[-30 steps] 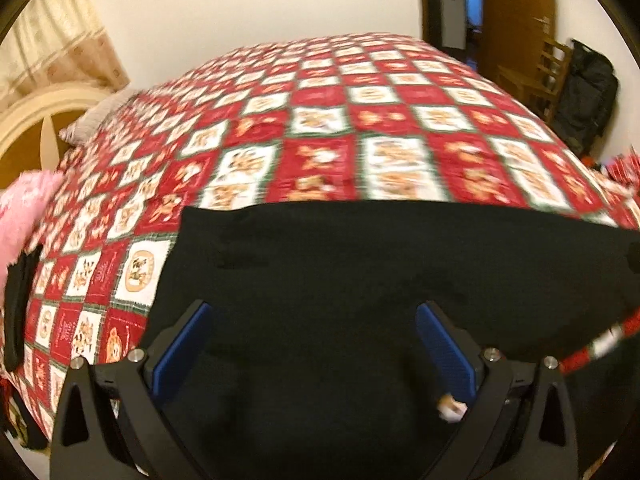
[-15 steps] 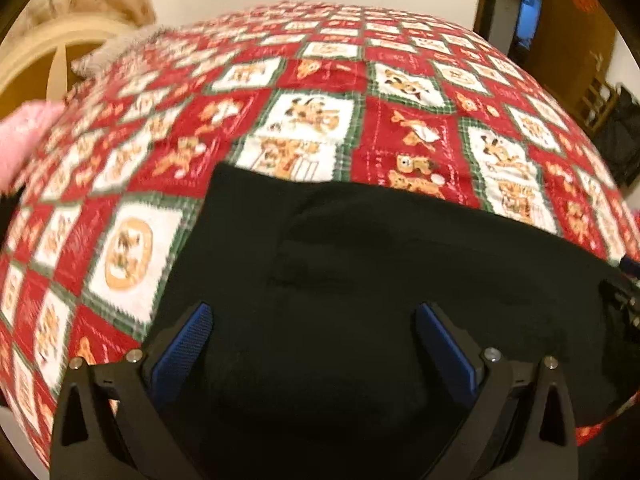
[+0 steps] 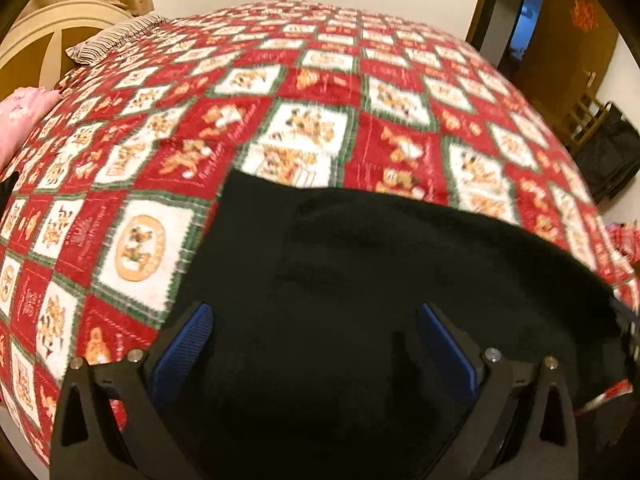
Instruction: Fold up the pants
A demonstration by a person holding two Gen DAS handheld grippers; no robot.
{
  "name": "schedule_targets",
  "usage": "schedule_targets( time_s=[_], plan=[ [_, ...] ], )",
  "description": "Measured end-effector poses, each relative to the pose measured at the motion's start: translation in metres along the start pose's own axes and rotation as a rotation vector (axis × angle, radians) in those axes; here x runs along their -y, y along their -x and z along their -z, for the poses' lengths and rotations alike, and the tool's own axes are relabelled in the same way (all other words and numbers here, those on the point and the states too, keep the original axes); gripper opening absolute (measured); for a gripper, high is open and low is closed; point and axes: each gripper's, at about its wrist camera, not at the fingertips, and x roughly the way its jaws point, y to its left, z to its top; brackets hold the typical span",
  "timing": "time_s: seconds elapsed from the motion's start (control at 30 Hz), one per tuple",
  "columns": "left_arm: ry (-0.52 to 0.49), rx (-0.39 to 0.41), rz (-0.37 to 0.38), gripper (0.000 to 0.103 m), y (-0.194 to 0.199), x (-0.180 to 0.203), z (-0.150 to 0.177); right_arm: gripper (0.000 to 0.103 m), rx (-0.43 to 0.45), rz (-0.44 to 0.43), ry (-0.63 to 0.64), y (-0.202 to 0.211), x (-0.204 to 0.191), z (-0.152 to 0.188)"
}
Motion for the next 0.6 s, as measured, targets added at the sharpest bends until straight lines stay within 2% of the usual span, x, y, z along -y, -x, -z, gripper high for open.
schedule_targets(
  time_s=[0.07,0.2,0.3,0.37,0.47,0.6],
  plan=[
    [0.026,0.014,0.033,0.103,0.012,-0.002,-0.003,0.006,0.04,0.017,0.057,0.02,-0.022,0.014],
    [0.094,0.002,0.151,0.103,0.03,0.001,-0.014,0.006,0.101,0.079,0.163,0.038,-0.062,0.046],
    [0.093,-0.035,0.165,0.103,0.027,0.015,-0.021,0.005,0.108,0.104,0.209,0.037,-0.084,0.067],
    [0.071,-0.065,0.143,0.103,0.019,0.025,-0.023,0.005,0.109,0.142,0.268,0.034,-0.098,0.078],
    [0.036,-0.135,0.066,0.103,-0.003,0.04,-0.026,0.005,0.126,0.162,0.303,0.036,-0.107,0.085],
    [0.008,-0.182,-0.036,0.101,-0.022,0.047,-0.025,0.005,0.147,0.16,0.257,0.042,-0.096,0.08]
  ],
)
